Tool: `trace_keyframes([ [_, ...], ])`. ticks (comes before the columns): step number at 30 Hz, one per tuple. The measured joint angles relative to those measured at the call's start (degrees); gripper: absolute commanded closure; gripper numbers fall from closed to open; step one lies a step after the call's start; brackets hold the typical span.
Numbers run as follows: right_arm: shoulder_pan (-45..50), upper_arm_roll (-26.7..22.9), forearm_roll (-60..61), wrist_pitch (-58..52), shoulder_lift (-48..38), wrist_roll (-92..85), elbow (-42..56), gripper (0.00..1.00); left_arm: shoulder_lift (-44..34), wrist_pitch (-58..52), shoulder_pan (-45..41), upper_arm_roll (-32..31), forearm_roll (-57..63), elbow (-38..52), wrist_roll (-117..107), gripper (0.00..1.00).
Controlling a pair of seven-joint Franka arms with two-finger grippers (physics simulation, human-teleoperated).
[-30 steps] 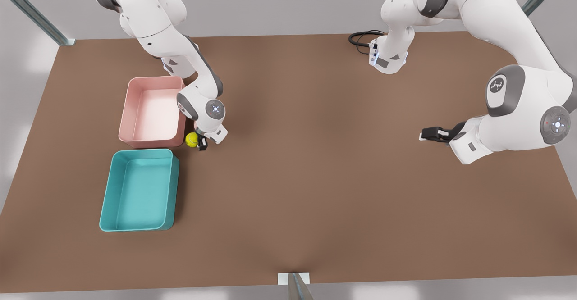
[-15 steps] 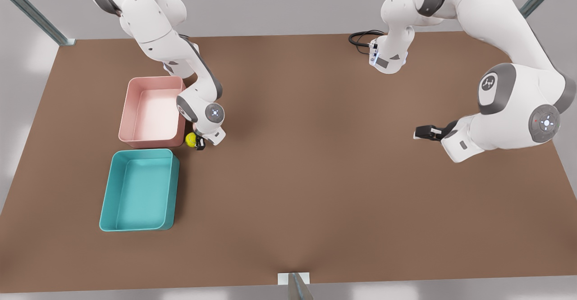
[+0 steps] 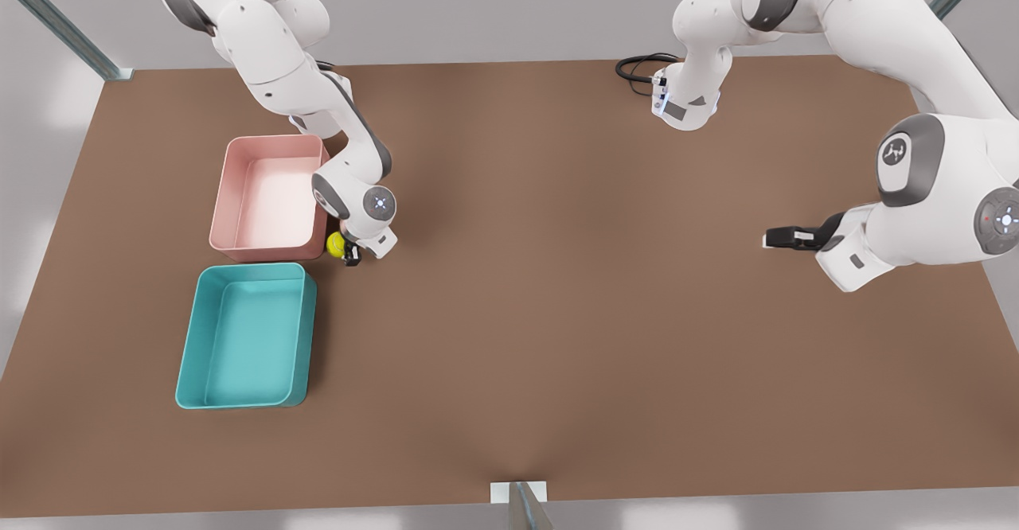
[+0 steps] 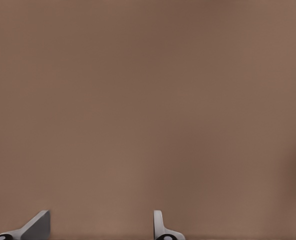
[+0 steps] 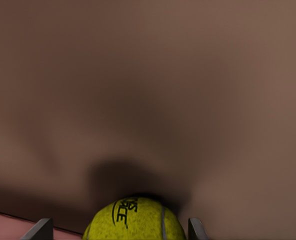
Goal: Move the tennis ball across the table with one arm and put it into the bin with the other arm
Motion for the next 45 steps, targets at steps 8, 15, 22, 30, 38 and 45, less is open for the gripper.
trace_keyframes([
  [8, -0.88, -0.21, -0.61, 0.25, 0.11, 0.35, -0.1, 0.0, 0.13, 0.12, 0.07, 0.0, 0.12, 0.0, -0.36, 0.0],
  [15, -1.3, -0.21, -0.72, 0.35, 0.41, 0.59, -0.37, 0.23, 0.19, 0.2, 0.14, 0.08, 0.16, 0.0, -0.56, 0.0],
  [22, -1.28, -0.12, -0.53, 0.19, -0.29, 0.63, -0.06, 0.32, 0.61, 0.23, 0.14, 0.09, 0.22, 0.0, -0.7, 0.0],
  [30, -0.66, 0.51, 2.33, -3.72, -4.21, 0.8, 6.73, 0.31, 0.54, 0.26, 0.06, 0.07, 0.23, 0.08, -0.81, 0.0],
  [38, -7.61, -3.48, 7.96, -12.99, -8.63, -1.2, 15.63, 0.31, 0.46, 0.17, -0.03, -0.11, 0.18, 0.16, -0.91, 0.0],
  [45, -12.69, -13.81, 9.4, -12.3, -5.22, -5.75, 15.8, 0.0, 0.2, 0.14, -0.34, -0.34, 0.15, 0.18, -1.09, 0.0],
])
